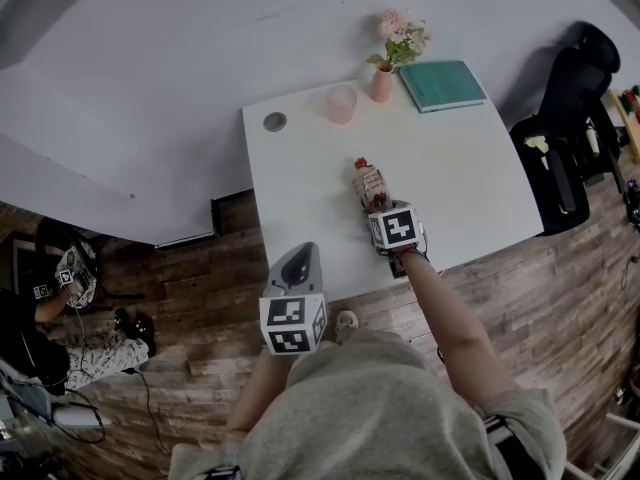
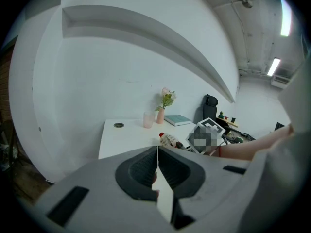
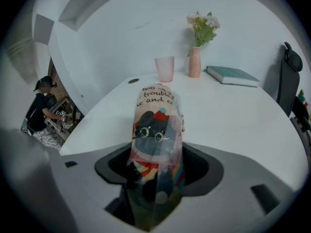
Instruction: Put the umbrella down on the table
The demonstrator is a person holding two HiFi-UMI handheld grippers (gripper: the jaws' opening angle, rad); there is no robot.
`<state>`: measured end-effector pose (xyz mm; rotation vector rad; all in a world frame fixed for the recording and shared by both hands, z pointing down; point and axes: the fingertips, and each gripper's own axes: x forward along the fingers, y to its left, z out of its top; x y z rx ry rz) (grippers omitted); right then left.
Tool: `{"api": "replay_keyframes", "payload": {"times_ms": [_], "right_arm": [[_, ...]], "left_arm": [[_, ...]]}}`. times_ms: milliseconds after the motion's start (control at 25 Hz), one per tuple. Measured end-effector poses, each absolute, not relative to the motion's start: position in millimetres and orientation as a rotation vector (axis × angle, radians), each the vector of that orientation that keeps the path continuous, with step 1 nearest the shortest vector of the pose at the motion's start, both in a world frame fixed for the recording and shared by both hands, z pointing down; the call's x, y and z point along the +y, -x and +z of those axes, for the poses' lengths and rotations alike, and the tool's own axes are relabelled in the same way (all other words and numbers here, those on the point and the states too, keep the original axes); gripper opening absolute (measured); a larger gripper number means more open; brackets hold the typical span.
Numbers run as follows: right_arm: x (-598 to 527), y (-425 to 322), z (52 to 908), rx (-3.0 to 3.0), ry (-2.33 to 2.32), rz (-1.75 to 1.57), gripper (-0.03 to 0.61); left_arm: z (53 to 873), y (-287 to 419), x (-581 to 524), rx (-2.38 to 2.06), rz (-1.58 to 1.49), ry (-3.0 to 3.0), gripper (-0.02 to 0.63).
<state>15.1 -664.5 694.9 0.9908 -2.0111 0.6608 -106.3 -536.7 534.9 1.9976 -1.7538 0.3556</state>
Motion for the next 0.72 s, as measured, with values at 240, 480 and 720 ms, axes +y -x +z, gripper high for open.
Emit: {"api": "replay_keyframes", "payload": {"times_ms": [240, 480, 720], "right_arm": [[-665, -16, 693, -2.021, -0.994, 0.683, 0.296], [-653, -18, 668, -2.081, -1.039, 0.698, 0.319], [-621, -27, 634, -2.129, -1.077, 0.684, 0.318]], "left_arm": [[532, 110, -529, -1.757, 0.355, -1.998, 0.009], [526, 111, -516, -1.753, 0.341, -2.015, 0.009], [515, 107, -493, -1.745, 0.324, -2.04, 0.009]]}}
